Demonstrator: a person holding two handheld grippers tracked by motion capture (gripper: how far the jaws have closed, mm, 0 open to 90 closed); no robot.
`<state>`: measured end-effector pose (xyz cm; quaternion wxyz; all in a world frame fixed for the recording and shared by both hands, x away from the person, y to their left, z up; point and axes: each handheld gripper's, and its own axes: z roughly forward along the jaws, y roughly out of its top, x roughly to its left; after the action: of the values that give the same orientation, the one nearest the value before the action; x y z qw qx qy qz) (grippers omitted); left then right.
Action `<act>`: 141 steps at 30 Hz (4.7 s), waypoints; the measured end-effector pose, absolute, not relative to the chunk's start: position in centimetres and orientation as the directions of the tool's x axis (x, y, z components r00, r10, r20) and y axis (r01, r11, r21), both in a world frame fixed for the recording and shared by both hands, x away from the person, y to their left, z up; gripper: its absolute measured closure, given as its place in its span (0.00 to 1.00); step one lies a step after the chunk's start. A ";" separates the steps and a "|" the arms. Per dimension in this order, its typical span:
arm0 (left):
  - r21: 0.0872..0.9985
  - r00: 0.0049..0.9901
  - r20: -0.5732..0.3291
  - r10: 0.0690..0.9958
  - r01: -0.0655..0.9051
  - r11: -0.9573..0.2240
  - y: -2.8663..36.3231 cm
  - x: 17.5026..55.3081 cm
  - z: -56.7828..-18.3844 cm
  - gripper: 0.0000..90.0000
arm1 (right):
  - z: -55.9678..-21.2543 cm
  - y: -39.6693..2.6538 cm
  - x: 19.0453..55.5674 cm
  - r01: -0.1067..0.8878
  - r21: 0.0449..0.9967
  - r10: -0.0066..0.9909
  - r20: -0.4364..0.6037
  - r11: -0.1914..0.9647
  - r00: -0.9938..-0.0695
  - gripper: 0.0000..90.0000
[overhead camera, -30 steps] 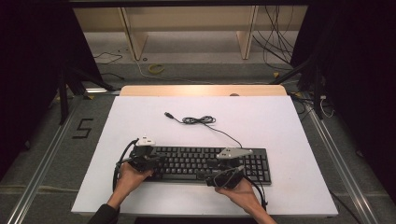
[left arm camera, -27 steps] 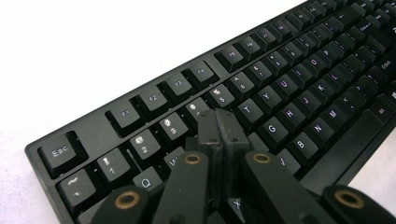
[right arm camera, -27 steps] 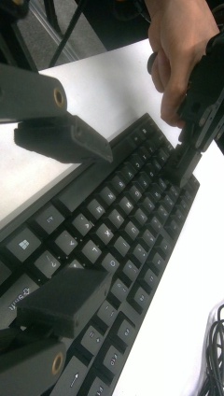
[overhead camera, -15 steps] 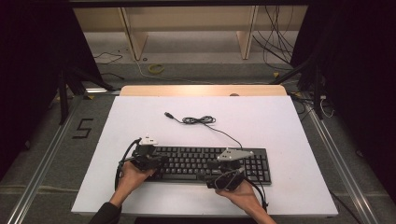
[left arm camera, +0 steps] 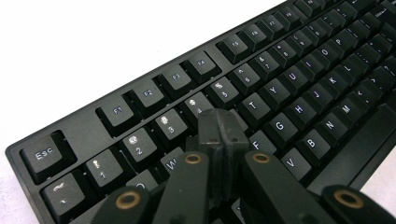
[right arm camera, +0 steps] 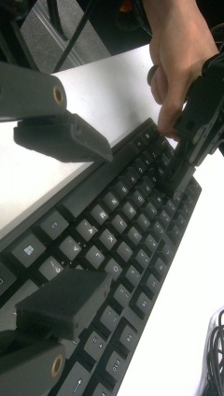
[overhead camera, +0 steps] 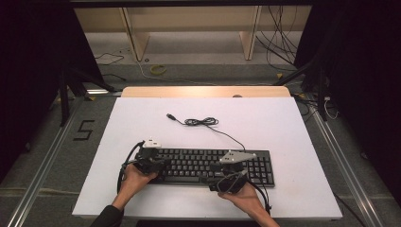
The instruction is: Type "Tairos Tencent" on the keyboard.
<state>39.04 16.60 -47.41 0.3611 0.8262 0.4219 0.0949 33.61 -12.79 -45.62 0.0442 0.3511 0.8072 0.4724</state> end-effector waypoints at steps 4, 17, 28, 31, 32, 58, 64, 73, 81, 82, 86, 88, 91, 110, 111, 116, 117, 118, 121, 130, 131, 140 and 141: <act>0.678 0.626 -0.147 0.766 0.627 -0.383 16.6 39.0 -47.4 0.99 | -45.6 -12.8 33.6 0.525 0.793 0.609 0.260 0.308 -0.749 0.40; 0.714 0.623 -0.185 0.760 0.616 -0.332 17.2 38.5 -46.4 0.95 | -45.4 -12.7 33.6 0.521 0.798 0.607 0.260 0.302 -0.751 0.40; 0.757 0.637 -0.236 0.734 0.594 -0.272 18.1 37.3 -45.5 0.76 | -45.2 -11.7 33.9 0.516 0.795 0.606 0.248 0.318 -0.756 0.46; 0.765 0.635 -0.247 0.732 0.591 -0.255 18.3 36.9 -45.3 0.69 | -45.2 -11.3 34.1 0.518 0.794 0.606 0.249 0.319 -0.756 0.51; 0.765 0.635 -0.247 0.732 0.591 -0.255 18.3 36.9 -45.3 0.68 | -45.2 -11.3 34.1 0.518 0.794 0.606 0.249 0.319 -0.756 0.51; 0.817 0.624 -0.285 0.727 0.555 -0.156 20.3 34.4 -45.5 0.44 | -46.2 -7.5 36.4 0.532 0.754 0.602 0.231 0.386 -0.764 0.97; 0.822 0.625 -0.288 0.725 0.550 -0.148 20.5 34.2 -45.7 0.42 | -47.0 -6.9 36.8 0.540 0.733 0.610 0.219 0.412 -0.762 1.00; 0.820 0.626 -0.283 0.727 0.551 -0.155 20.7 34.0 -45.9 0.39 | -47.5 -6.4 37.0 0.542 0.722 0.607 0.213 0.430 -0.765 1.00; 0.820 0.631 -0.277 0.725 0.548 -0.164 20.6 34.0 -45.9 0.39 | -47.9 -6.1 37.0 0.546 0.711 0.607 0.209 0.444 -0.767 1.00; 0.820 0.631 -0.275 0.725 0.548 -0.165 20.6 34.0 -45.9 0.39 | -48.0 -6.1 37.1 0.545 0.710 0.608 0.206 0.446 -0.767 1.00; 0.819 0.631 -0.275 0.725 0.549 -0.167 20.6 34.0 -45.9 0.39 | -48.2 -5.9 37.0 0.541 0.702 0.607 0.193 0.463 -0.771 1.00; 0.819 0.631 -0.273 0.726 0.548 -0.169 20.6 34.0 -45.9 0.39 | -48.3 -5.8 37.0 0.539 0.707 0.607 0.195 0.458 -0.771 1.00; 0.820 0.631 -0.270 0.727 0.547 -0.169 20.6 34.0 -46.0 0.39 | -48.2 -5.8 37.0 0.541 0.705 0.609 0.193 0.459 -0.769 1.00; 0.812 0.635 -0.261 0.727 0.552 -0.190 20.1 34.2 -46.1 0.42 | -46.0 -9.3 36.6 0.537 0.776 0.611 0.257 0.331 -0.748 0.71; 0.812 0.635 -0.264 0.726 0.553 -0.188 20.0 34.2 -46.1 0.42 | -46.0 -9.4 36.5 0.535 0.779 0.609 0.260 0.326 -0.749 0.71; 0.811 0.639 -0.261 0.724 0.551 -0.195 19.9 34.3 -46.1 0.45 | -45.6 -10.2 36.1 0.528 0.793 0.602 0.270 0.304 -0.752 0.65; 0.810 0.640 -0.259 0.724 0.552 -0.198 19.9 34.3 -46.1 0.45 | -45.5 -10.3 36.1 0.530 0.793 0.601 0.274 0.300 -0.751 0.64; 0.810 0.642 -0.257 0.722 0.551 -0.201 19.8 34.3 -46.1 0.46 | -45.5 -10.5 36.0 0.526 0.797 0.601 0.273 0.296 -0.751 0.62; 0.808 0.647 -0.255 0.719 0.551 -0.209 19.7 34.3 -46.1 0.49 | -45.3 -11.0 35.9 0.528 0.800 0.603 0.278 0.286 -0.748 0.58; 0.803 0.680 -0.220 0.699 0.533 -0.266 19.0 34.4 -46.1 0.68 | -45.2 -12.3 35.3 0.526 0.806 0.619 0.272 0.272 -0.737 0.50; 0.802 0.684 -0.216 0.697 0.531 -0.273 18.9 34.4 -46.1 0.71 | -45.1 -12.5 35.3 0.523 0.809 0.620 0.270 0.269 -0.736 0.50; 0.779 0.705 -0.194 0.683 0.533 -0.329 18.4 34.8 -46.4 0.89 | -45.0 -13.8 34.7 0.519 0.817 0.629 0.269 0.252 -0.729 0.49; 0.779 0.705 -0.197 0.682 0.535 -0.328 18.3 34.9 -46.4 0.91 | -45.1 -13.9 34.6 0.521 0.816 0.631 0.271 0.251 -0.727 0.48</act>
<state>34.85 18.34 -46.38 0.4420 0.8105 0.3752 0.0833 34.60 -13.93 -45.06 0.0558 0.3650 0.7888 0.4913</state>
